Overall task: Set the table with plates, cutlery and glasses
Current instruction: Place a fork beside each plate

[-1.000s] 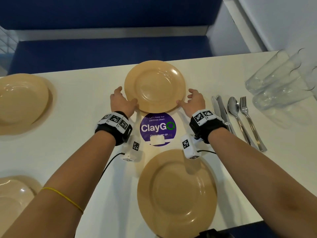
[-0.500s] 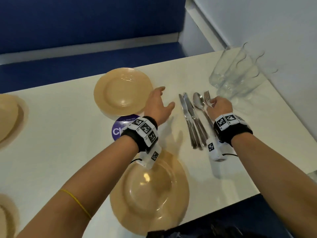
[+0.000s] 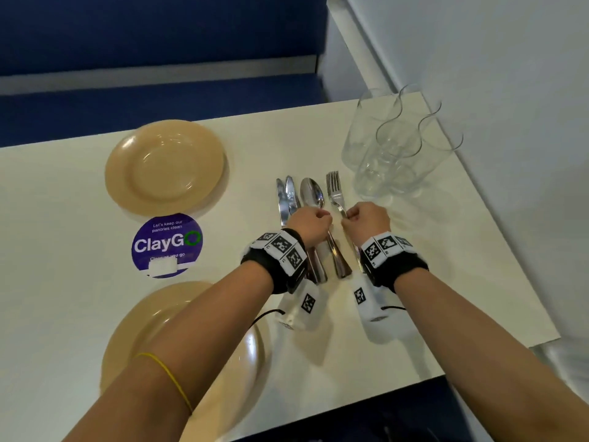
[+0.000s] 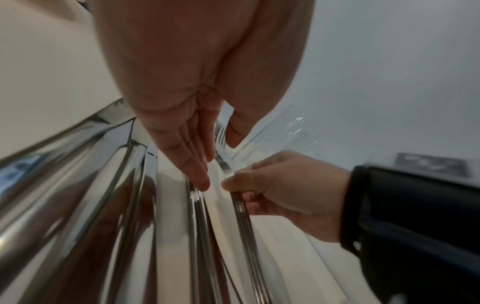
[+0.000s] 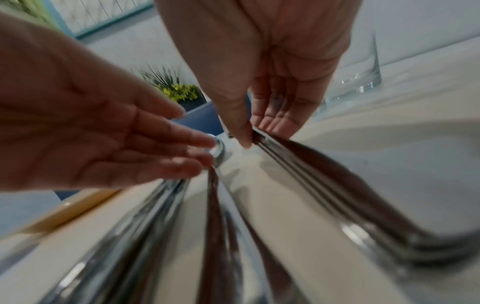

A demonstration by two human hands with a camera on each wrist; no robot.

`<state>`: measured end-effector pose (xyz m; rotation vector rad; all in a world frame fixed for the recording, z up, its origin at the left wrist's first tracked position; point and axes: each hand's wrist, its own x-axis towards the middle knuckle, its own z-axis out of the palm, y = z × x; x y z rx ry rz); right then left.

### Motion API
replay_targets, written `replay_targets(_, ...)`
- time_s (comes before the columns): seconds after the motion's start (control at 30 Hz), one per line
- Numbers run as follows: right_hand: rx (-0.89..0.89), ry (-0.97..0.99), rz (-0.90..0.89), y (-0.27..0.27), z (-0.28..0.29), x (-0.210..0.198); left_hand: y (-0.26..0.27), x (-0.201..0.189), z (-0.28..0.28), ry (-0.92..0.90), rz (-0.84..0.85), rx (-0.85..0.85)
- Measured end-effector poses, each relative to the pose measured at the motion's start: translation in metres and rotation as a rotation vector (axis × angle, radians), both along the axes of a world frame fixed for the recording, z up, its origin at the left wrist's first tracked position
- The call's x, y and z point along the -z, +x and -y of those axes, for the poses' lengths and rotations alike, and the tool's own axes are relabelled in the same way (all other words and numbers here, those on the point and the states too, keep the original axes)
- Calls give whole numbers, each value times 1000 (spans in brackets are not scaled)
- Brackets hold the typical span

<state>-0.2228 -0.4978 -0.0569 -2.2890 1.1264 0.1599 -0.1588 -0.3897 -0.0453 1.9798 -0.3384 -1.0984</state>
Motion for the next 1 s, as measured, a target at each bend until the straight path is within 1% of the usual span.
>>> replay_targets(0.13,-68,29,166,5,-13,-24,0,-6,0,-131,-99,-156)
replay_targets(0.23,-128,81,226,18,-35,-39,9,-10,-18,-178,-40,-265)
replay_targets(0.33,-161,119,243,33,-58,-49,21,-14,-49,-209,-50,-412)
replay_targets(0.4,-200,154,223,45,-86,-56,33,-19,-84,-227,-54,-477)
replay_targets(0.5,-230,360,214,64,-139,-64,49,-28,-147,-271,-61,-529)
replay_targets(0.57,-220,450,254,76,-178,-66,56,-35,-189,-300,-58,-568)
replay_targets(0.67,-232,512,276,92,-236,-68,68,-44,-253,-321,-29,-609)
replay_targets(0.7,-222,521,280,94,-246,-68,70,-47,-266,-324,-21,-616)
replay_targets(0.77,-192,544,284,98,-271,-64,76,-50,-303,-291,8,-622)
replay_targets(0.83,-171,537,277,97,-290,-60,78,-46,-337,-212,27,-609)
replay_targets(0.93,-186,457,239,93,-308,-57,72,-31,-380,-91,19,-598)
replay_targets(1.0,-173,433,222,90,-316,-56,63,-18,-397,6,23,-560)
